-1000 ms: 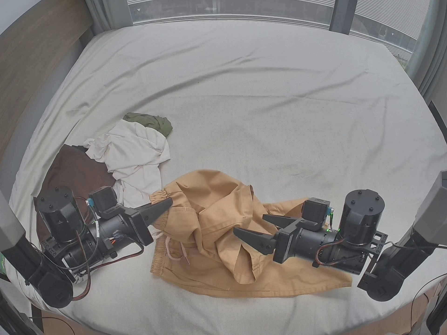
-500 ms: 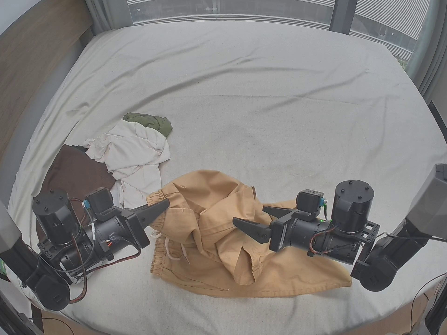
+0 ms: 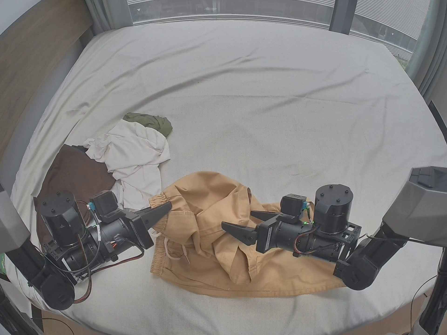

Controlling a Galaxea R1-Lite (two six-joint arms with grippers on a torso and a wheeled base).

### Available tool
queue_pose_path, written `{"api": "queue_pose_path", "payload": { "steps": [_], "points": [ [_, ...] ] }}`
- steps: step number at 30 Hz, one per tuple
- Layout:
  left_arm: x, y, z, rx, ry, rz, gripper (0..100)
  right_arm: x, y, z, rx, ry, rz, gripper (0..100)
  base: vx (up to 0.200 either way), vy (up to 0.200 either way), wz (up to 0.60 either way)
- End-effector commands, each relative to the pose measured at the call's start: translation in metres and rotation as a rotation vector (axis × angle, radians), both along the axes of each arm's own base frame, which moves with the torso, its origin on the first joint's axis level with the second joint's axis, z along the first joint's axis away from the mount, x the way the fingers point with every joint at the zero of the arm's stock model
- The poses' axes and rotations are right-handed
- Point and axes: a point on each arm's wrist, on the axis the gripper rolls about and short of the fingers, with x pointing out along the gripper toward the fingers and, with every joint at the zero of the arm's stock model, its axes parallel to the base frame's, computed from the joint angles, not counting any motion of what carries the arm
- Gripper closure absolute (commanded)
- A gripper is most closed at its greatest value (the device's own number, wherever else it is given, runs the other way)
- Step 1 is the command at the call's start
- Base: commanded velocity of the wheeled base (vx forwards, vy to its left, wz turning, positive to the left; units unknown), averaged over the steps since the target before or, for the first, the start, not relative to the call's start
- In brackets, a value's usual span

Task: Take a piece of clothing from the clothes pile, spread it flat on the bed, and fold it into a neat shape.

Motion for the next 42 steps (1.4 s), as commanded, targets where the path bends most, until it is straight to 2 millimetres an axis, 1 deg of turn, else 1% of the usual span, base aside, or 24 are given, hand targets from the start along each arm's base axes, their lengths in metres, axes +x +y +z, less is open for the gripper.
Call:
{"api": "queue_pose_path", "payload": {
  "steps": [1,7,9,12,15,16,21,27,31,32,34,35,36,41,42],
  "points": [
    [0.003,-0.001,-0.006,0.008,0.020,0.002,100,0.001,0.005,-0.006,-0.004,0.010,0.009,0,0.000,0.000,0.00],
    [0.008,-0.002,-0.014,0.014,0.028,0.007,100,-0.008,0.012,-0.004,0.003,0.012,0.040,0,0.000,0.000,0.00],
    [0.011,0.000,-0.016,0.016,0.024,0.018,100,-0.017,0.018,-0.001,0.019,0.015,0.067,0,0.000,0.000,0.00],
    [0.013,0.002,-0.017,0.015,0.025,0.030,100,-0.027,0.020,0.006,0.033,0.014,0.090,0,0.000,0.000,0.00],
    [0.014,0.003,-0.016,0.013,0.023,0.032,100,-0.027,0.020,0.006,0.034,0.013,0.088,0,0.000,0.000,0.00],
    [0.014,0.003,-0.016,0.013,0.021,0.032,100,-0.027,0.020,0.005,0.034,0.016,0.088,100,0.000,0.000,0.00],
    [0.014,0.003,-0.015,0.012,0.020,0.032,100,-0.027,0.020,0.002,0.028,0.022,0.088,100,0.000,0.000,0.00],
    [0.013,0.003,-0.014,0.009,0.013,0.030,100,-0.020,0.021,-0.009,0.025,0.024,0.071,100,0.000,0.000,0.00],
    [0.013,0.003,-0.011,0.003,0.002,0.024,100,-0.022,0.017,-0.008,0.024,0.022,0.065,100,0.000,0.000,0.00],
    [0.013,0.003,-0.010,0.002,0.000,0.023,100,-0.024,0.013,-0.004,0.029,0.019,0.061,100,0.000,0.000,0.00],
    [0.013,0.003,-0.009,-0.002,-0.003,0.018,100,-0.030,0.004,0.010,0.041,0.002,0.055,100,0.000,0.000,0.00],
    [0.013,0.003,-0.009,-0.002,-0.005,0.017,100,-0.032,0.000,0.013,0.042,0.001,0.052,100,0.000,0.000,0.00],
    [0.011,0.002,-0.009,-0.003,-0.003,0.002,100,-0.037,-0.007,0.019,0.047,-0.005,0.044,100,0.000,0.000,0.00],
    [0.003,0.002,0.000,-0.051,0.004,-0.064,100,-0.046,-0.031,0.031,0.059,-0.017,0.014,100,0.000,0.000,0.00],
    [0.003,0.002,0.000,-0.051,0.004,-0.064,100,-0.046,-0.031,0.031,0.059,-0.017,0.014,100,0.000,0.000,0.00]
  ]
}}
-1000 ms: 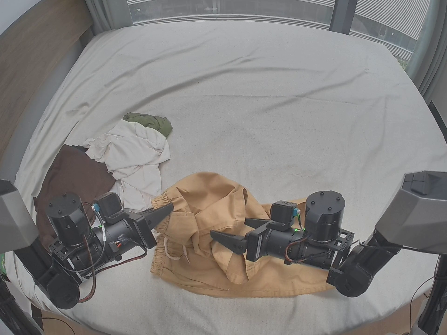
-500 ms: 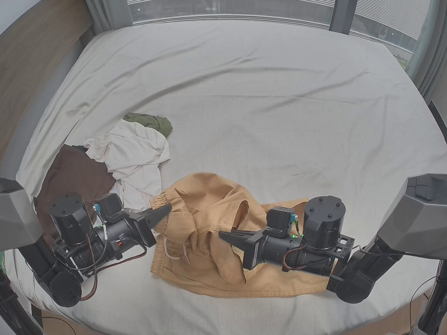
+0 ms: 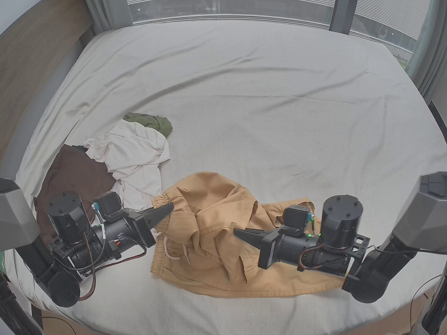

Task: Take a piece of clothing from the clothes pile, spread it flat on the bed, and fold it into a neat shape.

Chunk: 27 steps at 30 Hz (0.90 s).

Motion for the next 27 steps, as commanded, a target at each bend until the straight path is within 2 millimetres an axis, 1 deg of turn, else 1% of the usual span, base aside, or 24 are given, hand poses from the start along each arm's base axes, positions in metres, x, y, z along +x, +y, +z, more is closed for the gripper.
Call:
{"api": "queue_pose_path", "payload": {
  "steps": [1,2,3,7,13,18,23,24,27],
  "points": [
    [-0.006,0.000,0.007,-0.024,-0.007,-0.027,100,-0.011,-0.031,0.022,0.031,-0.031,-0.030,100,0.000,0.000,0.00],
    [-0.006,0.000,0.007,-0.024,-0.006,-0.027,100,-0.011,-0.032,0.023,0.031,-0.030,-0.030,100,0.000,0.000,0.00],
    [-0.005,0.001,0.005,-0.020,0.000,-0.025,100,-0.012,-0.039,0.024,0.035,-0.027,-0.030,100,0.000,0.000,0.00],
    [-0.002,0.001,0.003,-0.014,0.001,-0.016,100,-0.011,-0.045,0.024,0.037,-0.016,-0.040,100,0.000,0.000,0.00],
    [-0.002,0.001,0.005,-0.021,-0.004,-0.014,100,-0.011,-0.045,0.022,0.054,-0.003,-0.039,100,0.000,0.000,0.00],
    [0.001,0.000,-0.004,-0.004,0.025,-0.022,100,-0.010,-0.042,0.022,0.066,-0.019,-0.031,100,0.000,0.000,0.00],
    [0.002,-0.001,-0.005,-0.004,0.029,-0.024,100,-0.008,-0.040,0.022,0.069,-0.023,-0.026,100,0.000,0.000,0.00],
    [0.002,-0.002,-0.006,-0.002,0.028,-0.027,0,-0.008,-0.040,0.022,0.070,-0.024,-0.028,100,0.000,0.000,0.00],
    [0.001,-0.002,-0.005,-0.003,0.028,-0.027,0,-0.007,-0.039,0.021,0.067,-0.020,-0.026,100,0.000,0.000,0.00]
  ]
}}
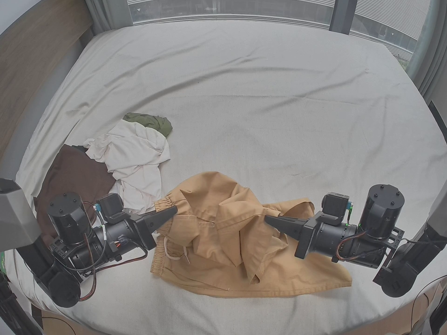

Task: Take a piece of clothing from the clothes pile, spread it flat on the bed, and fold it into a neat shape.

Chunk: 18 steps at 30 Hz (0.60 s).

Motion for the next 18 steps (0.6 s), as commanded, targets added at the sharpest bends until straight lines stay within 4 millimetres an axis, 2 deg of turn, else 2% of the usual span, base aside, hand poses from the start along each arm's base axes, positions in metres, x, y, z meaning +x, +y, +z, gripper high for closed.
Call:
{"api": "queue_pose_path", "payload": {
  "steps": [1,18],
  "points": [
    [0.000,-0.001,-0.001,-0.003,0.009,-0.005,0,0.001,0.001,-0.002,-0.004,0.005,0.001,100,0.000,0.000,0.00],
    [0.011,-0.006,-0.019,0.014,0.065,0.001,0,0.002,0.003,0.000,0.003,-0.004,0.004,100,0.000,0.000,0.00]
  ]
}}
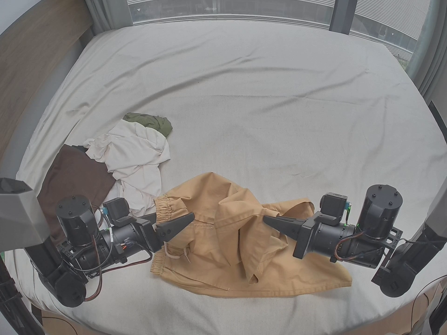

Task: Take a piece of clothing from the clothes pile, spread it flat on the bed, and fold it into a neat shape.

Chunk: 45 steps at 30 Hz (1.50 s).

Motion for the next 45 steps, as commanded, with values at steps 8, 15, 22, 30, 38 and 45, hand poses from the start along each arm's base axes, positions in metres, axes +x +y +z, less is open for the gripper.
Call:
{"api": "queue_pose_path", "payload": {
  "steps": [8,15,22,30,38,45],
  "points": [
    [0.011,-0.005,-0.013,0.009,0.030,0.001,0,0.002,0.004,0.004,0.012,-0.016,0.004,100,0.000,0.000,0.00],
    [0.013,-0.003,-0.013,0.006,0.028,0.007,100,0.002,0.003,0.003,0.009,-0.013,0.005,100,0.000,0.000,0.00],
    [0.015,0.001,-0.009,0.000,0.013,0.022,100,0.000,0.006,-0.001,0.000,0.001,0.017,100,0.000,0.000,0.00],
    [0.015,0.001,-0.008,0.002,0.008,0.028,100,0.007,0.015,-0.029,-0.046,0.063,0.033,100,0.000,0.000,0.00],
    [0.019,0.004,-0.006,-0.002,-0.004,0.046,100,0.015,0.021,-0.044,-0.039,0.060,0.051,0,0.000,0.000,0.00],
    [0.018,0.004,-0.006,-0.001,-0.005,0.045,100,0.020,0.033,-0.043,-0.024,0.040,0.069,0,0.000,0.000,0.00]
  ]
}}
